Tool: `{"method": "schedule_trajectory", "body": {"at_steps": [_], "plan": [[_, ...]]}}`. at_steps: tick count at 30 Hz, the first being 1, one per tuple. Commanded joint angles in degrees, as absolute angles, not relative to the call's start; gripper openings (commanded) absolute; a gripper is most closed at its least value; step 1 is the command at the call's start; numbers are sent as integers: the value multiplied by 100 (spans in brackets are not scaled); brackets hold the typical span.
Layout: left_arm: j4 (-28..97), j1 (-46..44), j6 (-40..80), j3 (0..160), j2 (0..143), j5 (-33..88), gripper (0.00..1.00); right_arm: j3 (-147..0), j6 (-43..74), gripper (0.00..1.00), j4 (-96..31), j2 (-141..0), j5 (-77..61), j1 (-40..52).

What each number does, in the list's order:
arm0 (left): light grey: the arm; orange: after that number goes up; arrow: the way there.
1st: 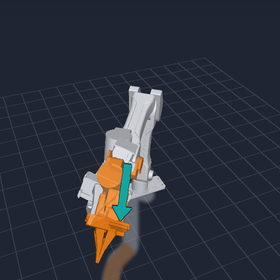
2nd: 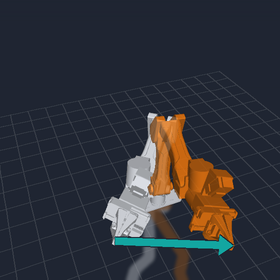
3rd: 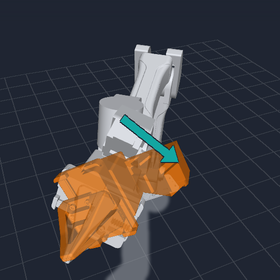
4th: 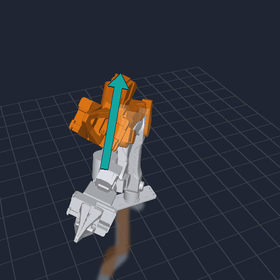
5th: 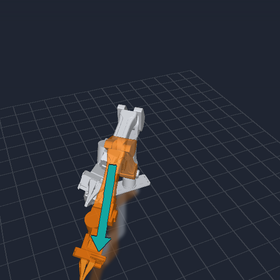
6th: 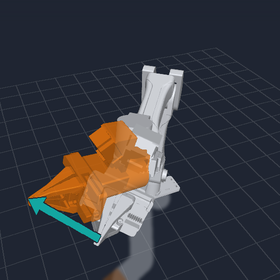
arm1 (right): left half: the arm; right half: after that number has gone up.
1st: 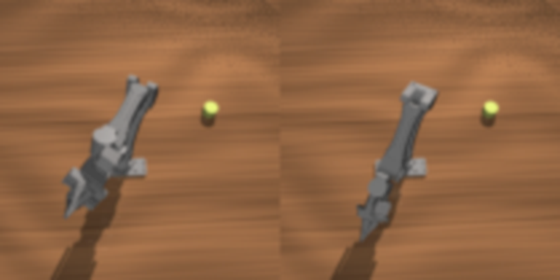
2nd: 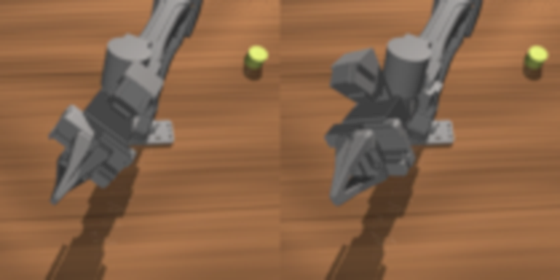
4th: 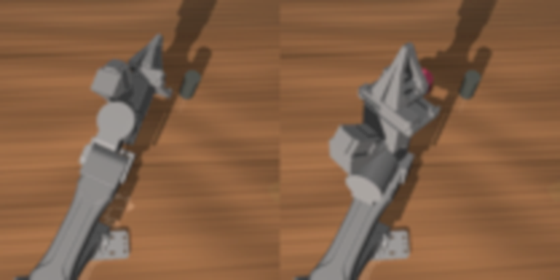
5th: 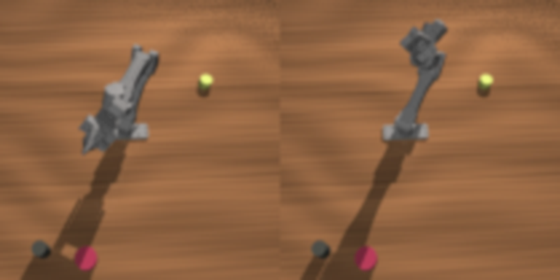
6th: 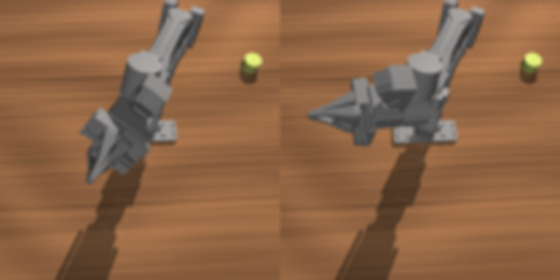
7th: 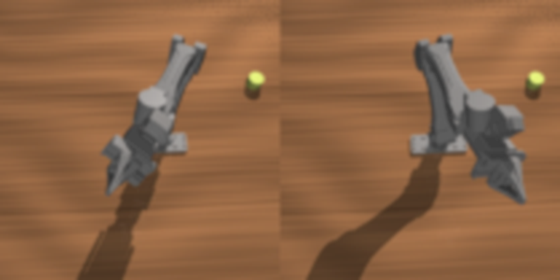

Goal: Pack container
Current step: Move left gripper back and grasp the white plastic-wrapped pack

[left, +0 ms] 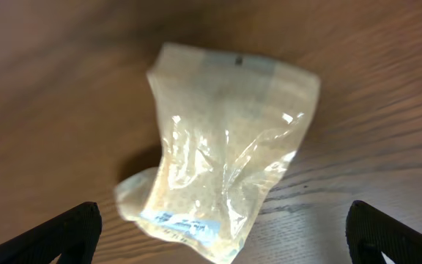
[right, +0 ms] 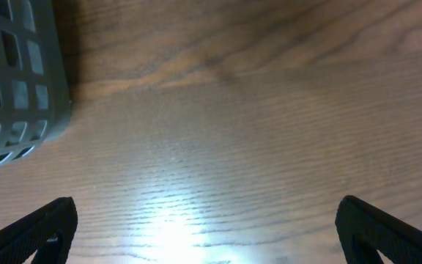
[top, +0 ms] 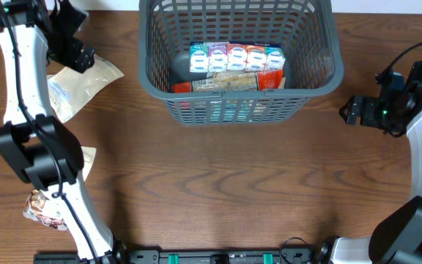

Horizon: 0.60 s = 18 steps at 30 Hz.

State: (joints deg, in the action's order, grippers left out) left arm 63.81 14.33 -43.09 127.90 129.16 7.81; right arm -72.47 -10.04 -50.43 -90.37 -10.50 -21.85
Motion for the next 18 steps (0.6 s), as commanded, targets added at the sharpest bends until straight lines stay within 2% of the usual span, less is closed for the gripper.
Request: {"method": "schedule_trajectory", "body": {"at_steps": [1, 18], "plan": [[6407, 1645, -4338, 12772, 13281, 858, 99, -7220, -1236, 99, -4995, -8936, -1031, -2206], [5706, 1890, -4906, 12772, 14243, 794, 99, -7220, -1293, 99, -5118, -8936, -1033, -2209]]}}
